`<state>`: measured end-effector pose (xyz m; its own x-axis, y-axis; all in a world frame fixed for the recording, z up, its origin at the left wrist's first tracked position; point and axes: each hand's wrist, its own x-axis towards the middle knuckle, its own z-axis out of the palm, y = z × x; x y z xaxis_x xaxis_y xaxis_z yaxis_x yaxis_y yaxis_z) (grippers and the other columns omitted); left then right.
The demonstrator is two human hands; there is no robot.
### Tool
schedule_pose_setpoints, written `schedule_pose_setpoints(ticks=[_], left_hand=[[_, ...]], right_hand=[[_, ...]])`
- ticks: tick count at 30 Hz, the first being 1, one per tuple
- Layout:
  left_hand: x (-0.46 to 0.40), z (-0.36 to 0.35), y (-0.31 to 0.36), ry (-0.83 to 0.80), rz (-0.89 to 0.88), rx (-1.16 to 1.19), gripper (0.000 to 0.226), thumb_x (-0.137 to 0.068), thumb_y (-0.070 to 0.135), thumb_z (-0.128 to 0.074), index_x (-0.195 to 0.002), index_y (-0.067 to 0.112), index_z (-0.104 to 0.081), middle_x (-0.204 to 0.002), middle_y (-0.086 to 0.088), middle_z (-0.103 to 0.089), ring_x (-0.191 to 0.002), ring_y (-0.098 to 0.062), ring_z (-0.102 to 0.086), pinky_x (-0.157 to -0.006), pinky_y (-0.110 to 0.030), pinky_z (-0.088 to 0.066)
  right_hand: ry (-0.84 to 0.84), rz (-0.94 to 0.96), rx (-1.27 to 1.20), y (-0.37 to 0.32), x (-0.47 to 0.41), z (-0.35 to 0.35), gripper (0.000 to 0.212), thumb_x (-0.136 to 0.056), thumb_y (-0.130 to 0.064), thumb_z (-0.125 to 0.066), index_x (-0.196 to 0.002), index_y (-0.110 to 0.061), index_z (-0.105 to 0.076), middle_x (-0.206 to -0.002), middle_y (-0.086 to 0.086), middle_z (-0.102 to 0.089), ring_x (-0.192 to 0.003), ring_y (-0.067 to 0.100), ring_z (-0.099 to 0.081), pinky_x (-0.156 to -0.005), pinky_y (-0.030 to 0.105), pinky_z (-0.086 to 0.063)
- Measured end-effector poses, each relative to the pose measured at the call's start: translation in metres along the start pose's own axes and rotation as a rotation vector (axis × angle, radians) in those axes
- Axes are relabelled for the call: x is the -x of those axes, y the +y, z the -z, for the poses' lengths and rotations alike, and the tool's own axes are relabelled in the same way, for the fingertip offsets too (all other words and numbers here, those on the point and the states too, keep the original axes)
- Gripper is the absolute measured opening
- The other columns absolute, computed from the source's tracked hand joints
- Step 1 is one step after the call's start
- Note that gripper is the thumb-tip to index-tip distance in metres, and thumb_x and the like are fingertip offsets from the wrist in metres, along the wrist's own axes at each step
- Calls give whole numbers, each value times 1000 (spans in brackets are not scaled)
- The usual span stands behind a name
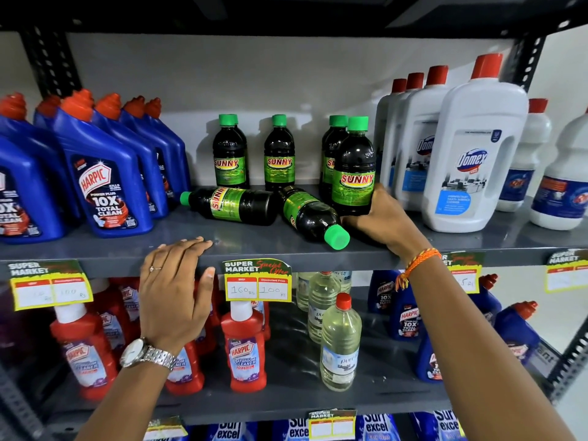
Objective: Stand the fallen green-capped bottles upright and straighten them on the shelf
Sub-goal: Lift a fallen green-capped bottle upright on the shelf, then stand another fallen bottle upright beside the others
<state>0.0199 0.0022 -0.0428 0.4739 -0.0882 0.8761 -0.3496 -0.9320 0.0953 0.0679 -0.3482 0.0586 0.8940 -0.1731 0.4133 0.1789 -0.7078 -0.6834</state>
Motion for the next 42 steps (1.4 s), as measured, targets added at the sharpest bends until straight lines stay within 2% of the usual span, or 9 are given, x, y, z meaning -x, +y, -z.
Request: schedule_pose_setpoints(ticks=[9,12,15,18,21,25,31,33,42], left_hand=[[0,2,-4,-31,-28,3,46,-100,38,-39,-131,14,-62,-131,-5,-66,-125,-26,-57,-121,-36,-23],[1,0,-4,-29,-29,4,46,-99,38,-41,-132,14,-61,-131,-5,-66,-125,-26,-56,-121,-38,-23],[1,-2,-5,-32,-29,1,46,-98,38,-42,-132,14,-60,-130,-5,-65,-125,-27,-55,-120,-41,-25],[2,-2,-8,-52,-40,2,47,-99,41,-40,-135,16,-58,-133,-4,-64,-126,-27,-55,-122,-38,-21],[2,-1,-10,-70,-44,18,48,-100,42,-39,-136,17,-57,-135,-4,-63,-127,-26,-54,-122,-37,-20],[1,3,-9,-84,-35,45,47,-99,42,-40,-135,17,-58,-134,-4,-64,-127,-26,-55,-122,-38,-22],[1,7,-8,-118,-44,29,45,-97,39,-44,-135,16,-57,-135,-5,-63,-127,-25,-54,-120,-42,-27],[1,7,-9,-122,-42,39,45,-97,38,-46,-135,17,-56,-135,-4,-63,-127,-25,-54,-120,-42,-28],[1,5,-9,-119,-31,44,46,-97,39,-44,-135,17,-57,-135,-4,-64,-127,-25,-57,-118,-43,-32]], right_hand=[[47,-120,-127,-5,9,6,74,-71,-24,-88,-134,-8,-52,-115,2,-69,-106,18,-64,-94,33,-52],[436,-95,-199,-17,37,2,37,-80,-10,-72,-116,-6,-63,-104,10,-73,-87,16,-68,-88,32,-58],[672,-9,-147,-34,79,-19,24,-83,-26,-69,-100,-11,-63,-98,11,-68,-81,23,-64,-81,38,-53],[504,13,-62,-48,107,-40,39,-89,-54,-62,-95,-15,-60,-87,7,-66,-82,25,-62,-76,36,-47],[466,30,62,-57,113,-48,45,-84,-63,-64,-91,-19,-61,-82,2,-68,-77,21,-60,-70,32,-43],[524,-1,102,-66,111,-46,34,-77,-50,-78,-89,-19,-74,-77,3,-75,-74,28,-66,-67,26,-36],[602,16,-52,-83,108,-24,30,-77,-30,-82,-104,-19,-77,-78,0,-74,-71,19,-69,-78,30,-57],[579,57,-70,-93,99,-11,33,-79,-26,-81,-111,-19,-75,-85,2,-76,-75,22,-71,-83,37,-59],[156,227,197,-159,21,28,52,-87,-13,-76,-137,-12,-63,-137,10,-66,-129,27,-59,-111,26,-38]])
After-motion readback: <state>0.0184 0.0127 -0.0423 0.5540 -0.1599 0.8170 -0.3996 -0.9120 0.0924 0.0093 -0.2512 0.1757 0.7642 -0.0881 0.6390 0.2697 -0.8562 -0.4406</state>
